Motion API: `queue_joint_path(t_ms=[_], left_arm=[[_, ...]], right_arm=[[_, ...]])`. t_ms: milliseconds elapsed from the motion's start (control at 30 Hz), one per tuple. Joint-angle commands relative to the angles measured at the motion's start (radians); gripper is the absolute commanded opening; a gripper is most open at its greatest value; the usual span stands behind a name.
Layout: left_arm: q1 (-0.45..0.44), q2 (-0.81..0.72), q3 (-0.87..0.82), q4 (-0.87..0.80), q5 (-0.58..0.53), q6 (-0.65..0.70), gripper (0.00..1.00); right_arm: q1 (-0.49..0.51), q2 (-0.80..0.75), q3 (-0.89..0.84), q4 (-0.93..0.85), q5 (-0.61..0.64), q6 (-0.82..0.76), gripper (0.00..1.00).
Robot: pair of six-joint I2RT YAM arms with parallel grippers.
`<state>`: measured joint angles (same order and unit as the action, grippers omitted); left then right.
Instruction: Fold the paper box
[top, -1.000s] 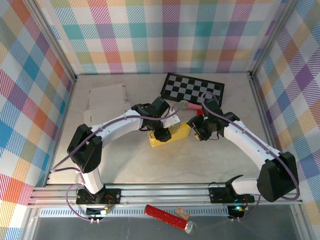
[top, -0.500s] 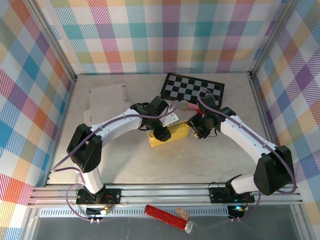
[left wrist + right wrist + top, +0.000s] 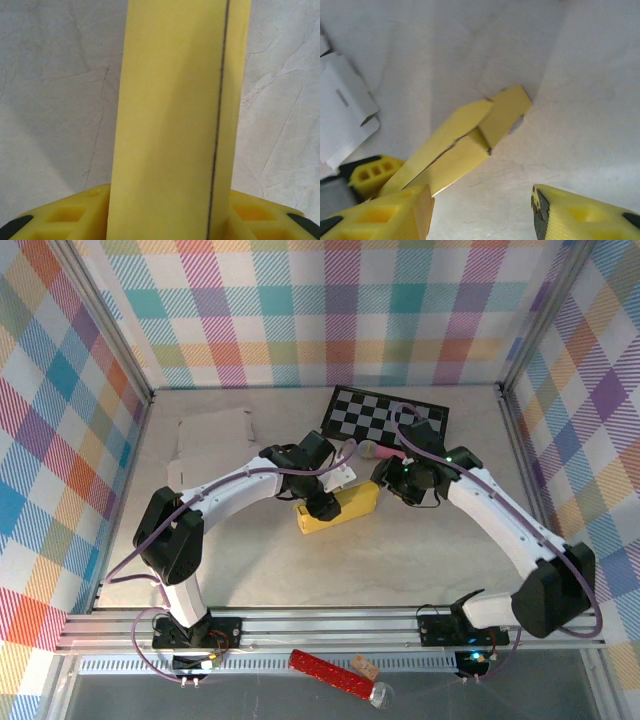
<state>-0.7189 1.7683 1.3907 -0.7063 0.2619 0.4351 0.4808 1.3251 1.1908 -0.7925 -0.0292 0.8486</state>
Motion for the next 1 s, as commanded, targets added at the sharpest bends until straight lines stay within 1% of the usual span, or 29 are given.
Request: queue_joint_path(t_ms=[0, 67, 133, 200, 267, 333, 367, 400, 433, 500, 600, 633, 767, 900, 967], left_arm=[[0.016, -0.013, 0.007, -0.041, 0.036, 0.010, 0.46], [0.019, -0.015, 0.005, -0.044, 0.044, 0.011, 0.46], [0.019, -0.014, 0.005, -0.044, 0.049, 0.011, 0.45], [0.018, -0.014, 0.006, -0.046, 0.052, 0.011, 0.44], [0.018, -0.014, 0.008, -0.050, 0.058, 0.013, 0.43], [0.019, -0.013, 0.010, -0.054, 0.061, 0.017, 0.42], [0.019, -0.012, 0.011, -0.057, 0.065, 0.020, 0.42], [0.020, -0.013, 0.011, -0.060, 0.064, 0.022, 0.42], [0.019, -0.011, 0.011, -0.062, 0.066, 0.024, 0.42], [0.021, -0.011, 0.010, -0.065, 0.069, 0.029, 0.42], [0.019, -0.009, 0.016, -0.073, 0.074, 0.033, 0.41], [0.020, -0.008, 0.018, -0.075, 0.074, 0.034, 0.41], [0.021, -0.003, 0.021, -0.085, 0.077, 0.041, 0.41], [0.022, 0.001, 0.031, -0.095, 0.079, 0.044, 0.39], [0.022, 0.000, 0.034, -0.100, 0.078, 0.045, 0.38]], right_arm=[[-0.048, -0.076, 0.025, 0.041, 0.012, -0.364, 0.56], [-0.094, -0.089, -0.007, 0.090, -0.026, -0.525, 0.56], [-0.144, -0.073, -0.028, 0.108, -0.054, -0.641, 0.51], [-0.198, -0.025, -0.011, 0.083, -0.108, -0.745, 0.44], [-0.226, 0.030, 0.023, 0.044, -0.164, -0.830, 0.43], [-0.227, 0.084, 0.071, -0.003, -0.185, -0.907, 0.43], [-0.228, 0.104, 0.092, -0.020, -0.216, -0.970, 0.44], [-0.228, 0.115, 0.102, -0.031, -0.256, -1.037, 0.44], [-0.226, 0.125, 0.106, -0.034, -0.269, -1.093, 0.46], [-0.227, 0.140, 0.117, -0.030, -0.287, -1.170, 0.47], [-0.227, 0.174, 0.154, -0.056, -0.345, -1.308, 0.47], [-0.227, 0.191, 0.177, -0.076, -0.384, -1.362, 0.47], [-0.228, 0.249, 0.261, -0.151, -0.428, -1.443, 0.49], [-0.228, 0.276, 0.274, -0.206, -0.437, -1.519, 0.57], [-0.228, 0.277, 0.268, -0.217, -0.442, -1.538, 0.58]])
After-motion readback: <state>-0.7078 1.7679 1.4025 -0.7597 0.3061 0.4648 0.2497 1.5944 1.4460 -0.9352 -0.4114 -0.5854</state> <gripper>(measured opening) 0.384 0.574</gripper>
